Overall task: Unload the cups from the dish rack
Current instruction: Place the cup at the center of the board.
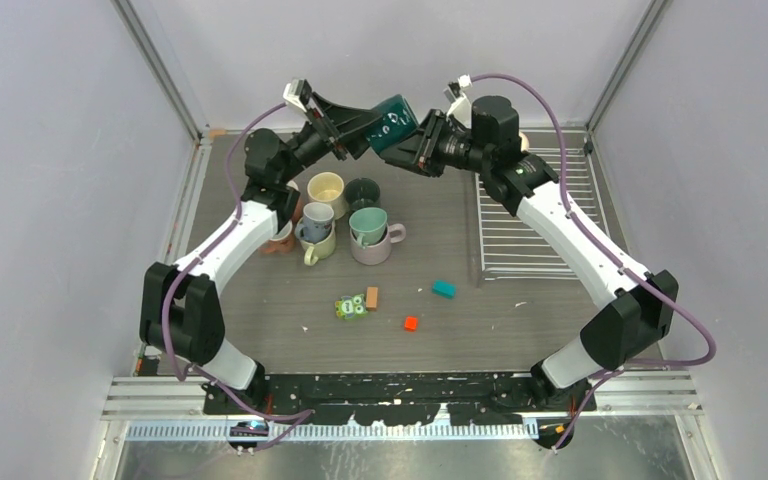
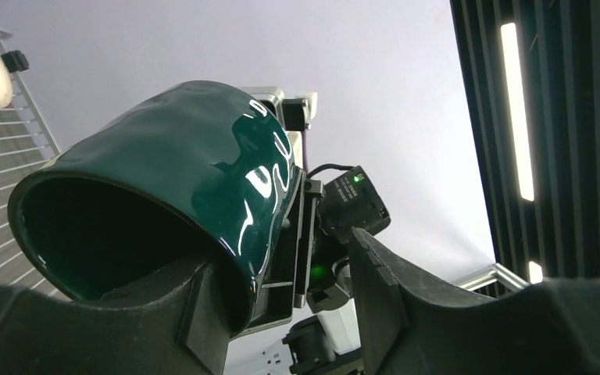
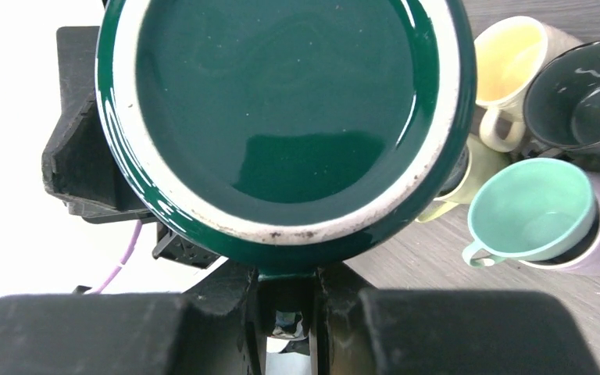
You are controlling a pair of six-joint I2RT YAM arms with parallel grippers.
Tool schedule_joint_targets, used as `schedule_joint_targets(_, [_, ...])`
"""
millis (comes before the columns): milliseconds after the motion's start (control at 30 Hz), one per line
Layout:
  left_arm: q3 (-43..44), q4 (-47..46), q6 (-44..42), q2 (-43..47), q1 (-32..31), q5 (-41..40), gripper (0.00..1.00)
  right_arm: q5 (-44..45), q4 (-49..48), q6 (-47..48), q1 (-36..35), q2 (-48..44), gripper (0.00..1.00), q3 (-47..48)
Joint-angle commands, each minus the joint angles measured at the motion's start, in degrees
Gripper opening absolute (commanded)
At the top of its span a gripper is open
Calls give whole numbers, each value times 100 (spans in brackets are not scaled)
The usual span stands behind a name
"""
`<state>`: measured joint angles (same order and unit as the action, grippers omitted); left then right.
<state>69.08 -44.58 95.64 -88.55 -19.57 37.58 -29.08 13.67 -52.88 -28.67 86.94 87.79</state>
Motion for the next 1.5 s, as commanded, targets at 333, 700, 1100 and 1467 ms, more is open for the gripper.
schedule_joint_targets(333, [259,-146,56,62,26,249,41,-735,-1176,-134,10,-219,1,-307])
schedule_joint_targets(700, [539,579,-464,73,-103,345,0,-724,-1039,98,15,-364,1,-521])
schedule_joint_targets(1100, [911,2077,-1733,510,-108,227,0,-118,-281,566,12,-653,100,-701])
schedule_joint_targets(1467, [1260,5013,-3726,1270,53,-210,0,1191,866,1306,45,-1351,100,-1038])
